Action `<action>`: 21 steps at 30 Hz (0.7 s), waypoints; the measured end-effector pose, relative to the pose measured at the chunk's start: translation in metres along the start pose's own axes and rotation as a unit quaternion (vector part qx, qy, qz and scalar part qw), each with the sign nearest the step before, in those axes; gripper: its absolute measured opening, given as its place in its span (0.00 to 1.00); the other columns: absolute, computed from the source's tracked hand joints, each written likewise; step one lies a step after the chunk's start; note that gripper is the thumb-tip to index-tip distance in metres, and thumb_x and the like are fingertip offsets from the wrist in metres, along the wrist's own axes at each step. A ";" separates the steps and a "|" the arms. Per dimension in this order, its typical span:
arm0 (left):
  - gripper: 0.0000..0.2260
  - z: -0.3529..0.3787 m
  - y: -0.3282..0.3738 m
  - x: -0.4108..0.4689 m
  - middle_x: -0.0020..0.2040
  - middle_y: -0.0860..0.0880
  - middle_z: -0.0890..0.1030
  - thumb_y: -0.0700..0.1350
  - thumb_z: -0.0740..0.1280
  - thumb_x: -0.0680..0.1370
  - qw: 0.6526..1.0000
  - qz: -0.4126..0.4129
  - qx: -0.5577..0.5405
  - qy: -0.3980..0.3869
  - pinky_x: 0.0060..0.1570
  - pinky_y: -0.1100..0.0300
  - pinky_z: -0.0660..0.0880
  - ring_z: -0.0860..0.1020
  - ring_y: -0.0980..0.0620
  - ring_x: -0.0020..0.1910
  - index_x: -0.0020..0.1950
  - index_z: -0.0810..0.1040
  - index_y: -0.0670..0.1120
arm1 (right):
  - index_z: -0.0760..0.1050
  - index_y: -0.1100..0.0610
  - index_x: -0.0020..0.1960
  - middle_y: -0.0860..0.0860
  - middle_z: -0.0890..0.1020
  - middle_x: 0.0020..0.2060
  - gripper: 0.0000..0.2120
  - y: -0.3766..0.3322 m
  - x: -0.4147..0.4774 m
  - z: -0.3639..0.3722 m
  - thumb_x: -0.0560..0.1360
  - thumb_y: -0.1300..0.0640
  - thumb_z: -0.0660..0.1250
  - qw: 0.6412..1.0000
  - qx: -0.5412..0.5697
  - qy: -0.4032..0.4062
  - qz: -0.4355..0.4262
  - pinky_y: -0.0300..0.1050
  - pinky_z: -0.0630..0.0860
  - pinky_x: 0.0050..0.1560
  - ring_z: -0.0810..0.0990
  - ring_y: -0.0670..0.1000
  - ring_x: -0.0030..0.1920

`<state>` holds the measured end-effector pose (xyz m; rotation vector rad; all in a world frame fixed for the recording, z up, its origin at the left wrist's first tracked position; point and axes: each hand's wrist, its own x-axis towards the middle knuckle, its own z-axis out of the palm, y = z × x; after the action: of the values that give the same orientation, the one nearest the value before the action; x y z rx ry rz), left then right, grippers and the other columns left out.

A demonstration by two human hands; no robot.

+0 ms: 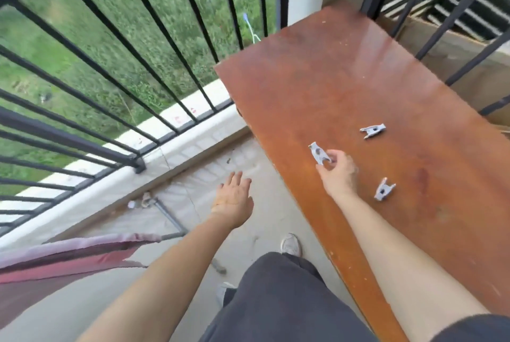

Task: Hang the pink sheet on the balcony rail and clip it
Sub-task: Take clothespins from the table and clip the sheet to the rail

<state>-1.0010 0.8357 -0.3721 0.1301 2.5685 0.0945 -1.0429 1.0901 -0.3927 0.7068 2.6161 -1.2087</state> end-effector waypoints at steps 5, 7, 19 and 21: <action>0.18 -0.013 -0.097 -0.053 0.66 0.47 0.71 0.51 0.59 0.79 0.992 -0.104 -0.051 0.041 0.59 0.50 0.69 0.69 0.45 0.65 0.68 0.69 0.48 | 0.81 0.53 0.59 0.58 0.82 0.50 0.16 -0.101 -0.022 0.073 0.71 0.56 0.74 0.987 -0.016 -0.095 -0.133 0.41 0.67 0.54 0.79 0.57 0.54; 0.18 -0.004 -0.136 -0.084 0.64 0.46 0.71 0.50 0.59 0.79 0.987 -0.147 -0.062 0.030 0.59 0.50 0.69 0.70 0.44 0.64 0.67 0.70 0.48 | 0.81 0.52 0.61 0.57 0.83 0.51 0.17 -0.131 -0.045 0.106 0.72 0.54 0.74 0.976 -0.033 -0.139 -0.164 0.41 0.69 0.55 0.80 0.56 0.54; 0.23 0.054 -0.325 -0.224 0.75 0.35 0.58 0.42 0.58 0.79 0.929 -0.115 0.351 -0.031 0.69 0.28 0.47 0.52 0.34 0.75 0.73 0.62 0.38 | 0.82 0.54 0.57 0.51 0.86 0.46 0.19 -0.165 -0.208 0.293 0.69 0.47 0.76 0.921 -0.116 -0.305 -0.216 0.44 0.77 0.53 0.84 0.51 0.48; 0.21 0.054 -0.338 -0.226 0.76 0.34 0.56 0.43 0.54 0.80 0.909 -0.108 0.402 -0.037 0.69 0.28 0.46 0.50 0.33 0.75 0.73 0.63 0.37 | 0.82 0.53 0.57 0.51 0.86 0.46 0.19 -0.161 -0.227 0.308 0.68 0.47 0.76 0.915 -0.121 -0.314 -0.221 0.41 0.75 0.52 0.83 0.50 0.47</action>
<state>-0.8075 0.4764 -0.3293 0.1477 2.3656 -1.0353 -0.9358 0.6893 -0.4086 -0.3053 2.3371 -0.9544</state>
